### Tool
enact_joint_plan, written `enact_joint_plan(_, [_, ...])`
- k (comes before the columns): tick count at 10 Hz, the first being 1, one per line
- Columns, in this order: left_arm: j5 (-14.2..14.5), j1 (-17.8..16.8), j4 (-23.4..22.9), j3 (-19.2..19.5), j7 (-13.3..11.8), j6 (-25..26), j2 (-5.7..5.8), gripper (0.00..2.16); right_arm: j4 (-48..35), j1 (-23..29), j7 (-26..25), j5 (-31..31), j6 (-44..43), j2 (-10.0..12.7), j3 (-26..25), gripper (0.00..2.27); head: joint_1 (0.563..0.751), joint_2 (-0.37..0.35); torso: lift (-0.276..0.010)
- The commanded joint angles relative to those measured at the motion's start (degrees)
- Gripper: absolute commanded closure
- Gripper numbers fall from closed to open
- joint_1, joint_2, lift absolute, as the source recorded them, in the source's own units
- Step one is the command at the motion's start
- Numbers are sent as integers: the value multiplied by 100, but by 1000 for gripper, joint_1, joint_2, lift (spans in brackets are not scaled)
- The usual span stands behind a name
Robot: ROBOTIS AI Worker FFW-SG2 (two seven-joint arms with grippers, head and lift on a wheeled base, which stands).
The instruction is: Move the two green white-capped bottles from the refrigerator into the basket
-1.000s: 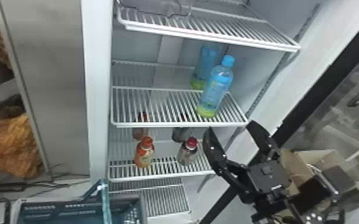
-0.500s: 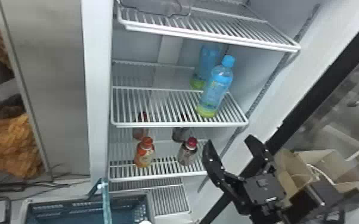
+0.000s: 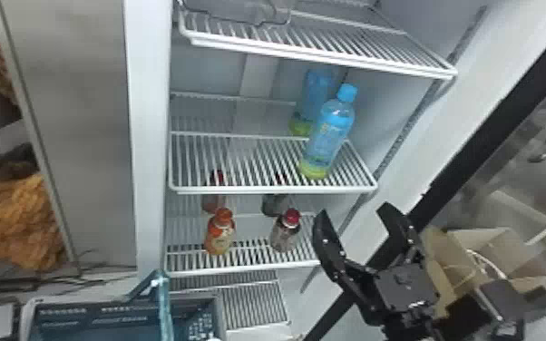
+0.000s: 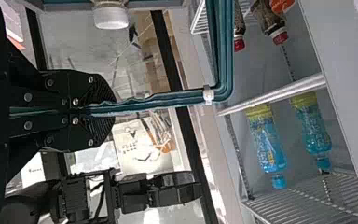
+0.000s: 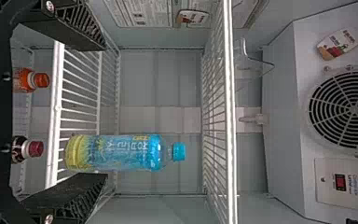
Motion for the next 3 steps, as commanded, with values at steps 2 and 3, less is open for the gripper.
enact_joint_plan(2, [0,1,0,4,-1,0,-1,1182,7,17,6,0,-56,-7,11,79,695,-350,-4])
enact_joint_plan(3, [0,1,0,-8,-1,0,-1,1182,21,17,-3,0,-84,2,11,78,695,-350,-4])
